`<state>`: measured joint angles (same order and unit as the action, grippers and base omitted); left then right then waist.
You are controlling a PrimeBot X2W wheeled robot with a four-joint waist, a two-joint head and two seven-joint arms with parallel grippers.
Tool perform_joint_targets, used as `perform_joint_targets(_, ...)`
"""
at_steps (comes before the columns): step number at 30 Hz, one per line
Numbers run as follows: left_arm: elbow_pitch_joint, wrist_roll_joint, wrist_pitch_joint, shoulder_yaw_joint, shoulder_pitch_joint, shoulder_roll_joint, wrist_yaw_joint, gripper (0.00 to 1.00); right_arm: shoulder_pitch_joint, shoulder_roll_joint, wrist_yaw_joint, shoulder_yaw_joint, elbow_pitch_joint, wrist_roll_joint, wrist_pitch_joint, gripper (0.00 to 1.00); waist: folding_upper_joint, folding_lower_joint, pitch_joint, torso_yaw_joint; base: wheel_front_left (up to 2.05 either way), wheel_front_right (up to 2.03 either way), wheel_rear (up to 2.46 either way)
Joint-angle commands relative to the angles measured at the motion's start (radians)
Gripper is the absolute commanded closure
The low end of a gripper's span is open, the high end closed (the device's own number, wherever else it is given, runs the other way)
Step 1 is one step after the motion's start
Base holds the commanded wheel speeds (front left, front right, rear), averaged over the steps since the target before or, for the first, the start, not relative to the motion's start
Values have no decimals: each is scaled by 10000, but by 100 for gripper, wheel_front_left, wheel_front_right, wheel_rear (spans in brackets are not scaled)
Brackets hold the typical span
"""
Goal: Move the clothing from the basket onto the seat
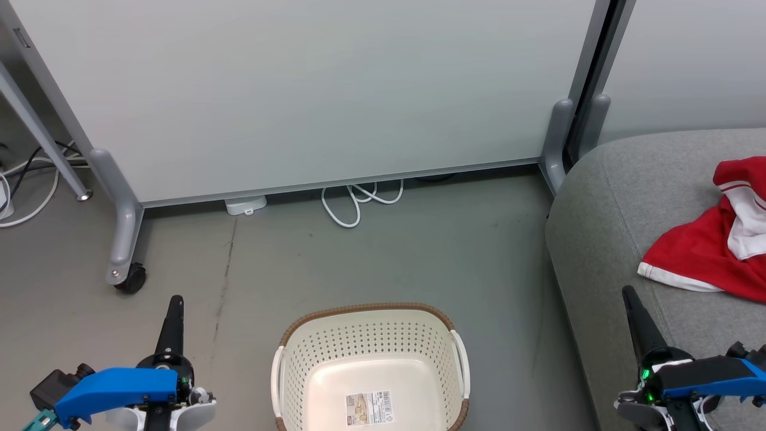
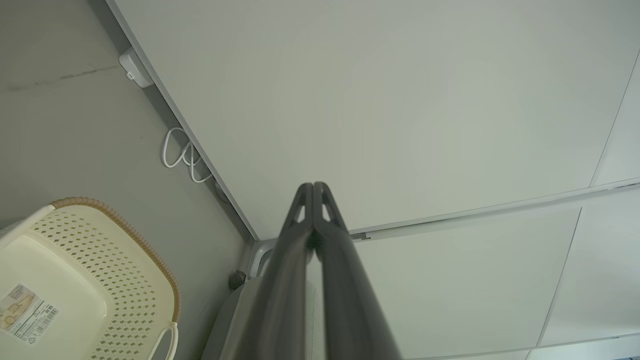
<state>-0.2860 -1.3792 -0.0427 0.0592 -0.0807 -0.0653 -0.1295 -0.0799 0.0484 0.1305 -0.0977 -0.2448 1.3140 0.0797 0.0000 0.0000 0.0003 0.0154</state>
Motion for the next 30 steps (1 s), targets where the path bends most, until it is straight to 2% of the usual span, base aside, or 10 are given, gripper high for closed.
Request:
perform_joint_targets(1, 119, -179, -70, 102, -205, -8, -15, 100, -218, 27, 3, -26, 54, 255, 60, 100, 0, 0, 1, -5, 0, 0, 0)
perform_joint_targets(30, 391, -1968, -635, 507, -306, 127, -20, 100, -315, 30, 4, -158, 10, 2544, 317, 100, 0, 0, 22, -124, 0, 0, 0)
